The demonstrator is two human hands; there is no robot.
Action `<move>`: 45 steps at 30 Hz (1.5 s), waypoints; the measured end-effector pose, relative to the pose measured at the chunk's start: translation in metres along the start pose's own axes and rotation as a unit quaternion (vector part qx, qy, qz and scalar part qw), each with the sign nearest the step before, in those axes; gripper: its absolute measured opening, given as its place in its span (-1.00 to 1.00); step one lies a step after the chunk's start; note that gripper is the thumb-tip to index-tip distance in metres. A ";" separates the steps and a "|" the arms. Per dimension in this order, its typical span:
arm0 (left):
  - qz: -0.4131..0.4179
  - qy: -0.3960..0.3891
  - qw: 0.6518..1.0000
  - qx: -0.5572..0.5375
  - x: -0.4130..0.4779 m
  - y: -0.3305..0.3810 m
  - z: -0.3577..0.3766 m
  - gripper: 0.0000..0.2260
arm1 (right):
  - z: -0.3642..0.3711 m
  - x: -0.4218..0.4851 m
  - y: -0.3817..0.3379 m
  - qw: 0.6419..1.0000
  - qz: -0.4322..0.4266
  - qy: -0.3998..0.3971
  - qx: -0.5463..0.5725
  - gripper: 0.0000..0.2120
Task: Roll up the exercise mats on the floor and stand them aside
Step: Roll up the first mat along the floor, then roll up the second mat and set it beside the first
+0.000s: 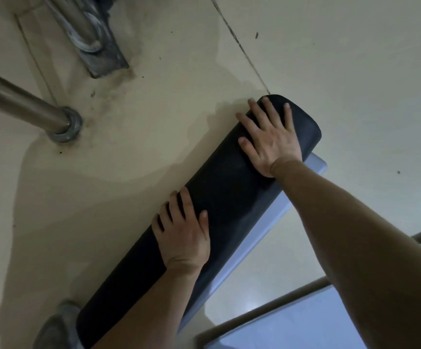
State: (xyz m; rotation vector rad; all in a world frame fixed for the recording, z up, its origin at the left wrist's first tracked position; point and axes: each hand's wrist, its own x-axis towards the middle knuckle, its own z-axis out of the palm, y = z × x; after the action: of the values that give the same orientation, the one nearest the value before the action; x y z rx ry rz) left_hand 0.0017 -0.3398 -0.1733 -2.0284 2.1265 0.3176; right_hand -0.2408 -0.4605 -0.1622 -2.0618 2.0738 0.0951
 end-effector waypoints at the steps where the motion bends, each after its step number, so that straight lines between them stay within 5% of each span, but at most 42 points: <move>1: -0.002 -0.001 1.000 0.005 -0.003 -0.001 -0.001 -0.42 | 0.002 -0.009 -0.005 0.999 0.043 0.021 0.012 -0.37; 3: -0.005 -0.012 1.000 -0.005 -0.005 0.000 -0.006 -0.42 | 0.011 -0.049 -0.020 0.975 0.200 0.053 0.079 -0.31; 6: 0.031 -0.023 0.999 -0.038 -0.006 -0.009 -0.023 -0.40 | 0.039 -0.147 -0.073 0.883 0.390 0.000 0.263 -0.11; 8: 0.068 -0.087 0.991 -0.081 0.002 -0.033 -0.031 -0.28 | 0.052 -0.197 -0.128 0.823 0.408 -0.039 0.393 0.06; 10: 0.060 -0.201 0.959 -0.191 0.012 -0.064 -0.037 -0.12 | 0.054 -0.220 -0.179 0.801 0.383 -0.037 0.458 0.17; 12: 0.062 -0.234 0.936 -0.256 0.013 -0.089 -0.042 -0.04 | 0.050 -0.217 -0.206 0.795 0.378 -0.017 0.475 0.18; 20: 0.085 -0.166 0.953 -0.239 0.110 -0.152 -0.068 0.02 | 0.058 -0.112 -0.272 0.769 0.394 -0.032 0.502 0.17; 26: 0.075 -0.117 0.978 -0.156 0.111 -0.146 -0.071 -0.07 | 0.060 -0.097 -0.269 0.792 0.396 -0.047 0.461 0.15; 28: 0.116 -0.037 0.988 -0.100 0.095 -0.141 -0.079 -0.17 | 0.054 -0.113 -0.259 0.799 0.383 -0.051 0.461 0.10; 30: 0.205 0.035 0.976 -0.058 0.066 -0.122 -0.089 -0.32 | 0.045 -0.144 -0.252 0.824 0.365 -0.027 0.432 -0.05; 33: 0.318 -0.025 0.947 -0.041 -0.002 -0.073 -0.096 -0.51 | 0.033 -0.225 -0.246 0.836 0.369 -0.004 0.407 -0.22; 37: 0.438 -0.114 0.892 -0.011 -0.127 -0.025 -0.072 -0.63 | 0.031 -0.385 -0.233 0.808 0.463 -0.017 0.363 -0.35; 45: 0.557 -0.237 0.782 0.148 -0.306 -0.043 0.004 -0.51 | 0.076 -0.646 -0.244 0.714 0.614 -0.106 0.320 -0.52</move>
State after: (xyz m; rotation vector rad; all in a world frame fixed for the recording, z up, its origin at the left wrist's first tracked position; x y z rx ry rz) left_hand 0.0599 -0.0467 -0.0924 -0.2571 2.5023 0.5125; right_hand 0.0066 0.1836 -0.0833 -0.0776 2.4076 -0.1606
